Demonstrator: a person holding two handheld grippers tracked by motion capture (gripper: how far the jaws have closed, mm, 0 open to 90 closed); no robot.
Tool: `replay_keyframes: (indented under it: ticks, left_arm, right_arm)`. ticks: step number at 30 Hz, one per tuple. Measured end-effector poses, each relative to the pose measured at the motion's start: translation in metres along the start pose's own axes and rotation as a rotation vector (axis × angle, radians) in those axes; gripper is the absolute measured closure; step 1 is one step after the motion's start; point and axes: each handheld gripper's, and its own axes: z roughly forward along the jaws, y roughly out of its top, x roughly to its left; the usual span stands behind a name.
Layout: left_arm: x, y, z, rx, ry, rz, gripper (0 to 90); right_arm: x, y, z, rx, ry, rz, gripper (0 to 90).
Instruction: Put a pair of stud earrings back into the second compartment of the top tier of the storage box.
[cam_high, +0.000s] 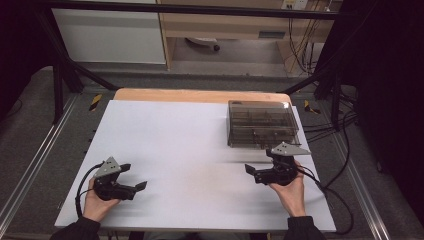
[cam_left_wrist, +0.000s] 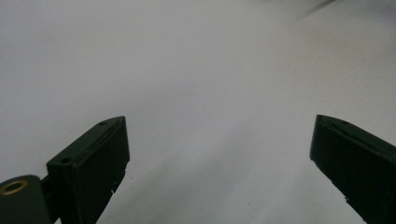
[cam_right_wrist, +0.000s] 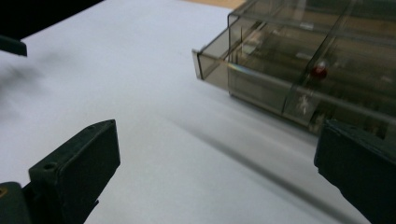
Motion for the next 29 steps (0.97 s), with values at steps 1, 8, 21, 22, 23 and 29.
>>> replay_keyframes:
  ticks: [1,8,21,22,23,29]
  left_arm:
    - [0.0,0.0,0.0,0.002,-0.001,0.0,4.3]
    - [0.0,0.0,0.001,0.01,-0.001,0.006,4.3]
    - [-0.002,0.0,0.002,0.015,-0.005,0.011,4.3]
    - [-0.002,0.0,0.002,0.015,-0.006,0.011,4.3]
    - [-0.002,0.0,0.003,0.016,-0.006,0.011,4.3]
    - [-0.003,0.0,0.004,0.02,-0.008,0.012,4.4]
  right_arm:
    - [0.0,-0.003,0.001,0.009,0.003,-0.001,0.7]
    - [-0.006,-0.025,0.003,0.018,0.02,-0.006,0.7]
    - [-0.023,-0.055,-0.004,0.008,0.058,0.011,0.5]
    - [-0.023,-0.057,-0.004,0.012,0.057,0.009,0.6]
    - [-0.023,-0.058,-0.004,0.014,0.058,0.009,0.6]
    - [-0.025,-0.06,-0.006,0.016,0.059,0.007,0.6]
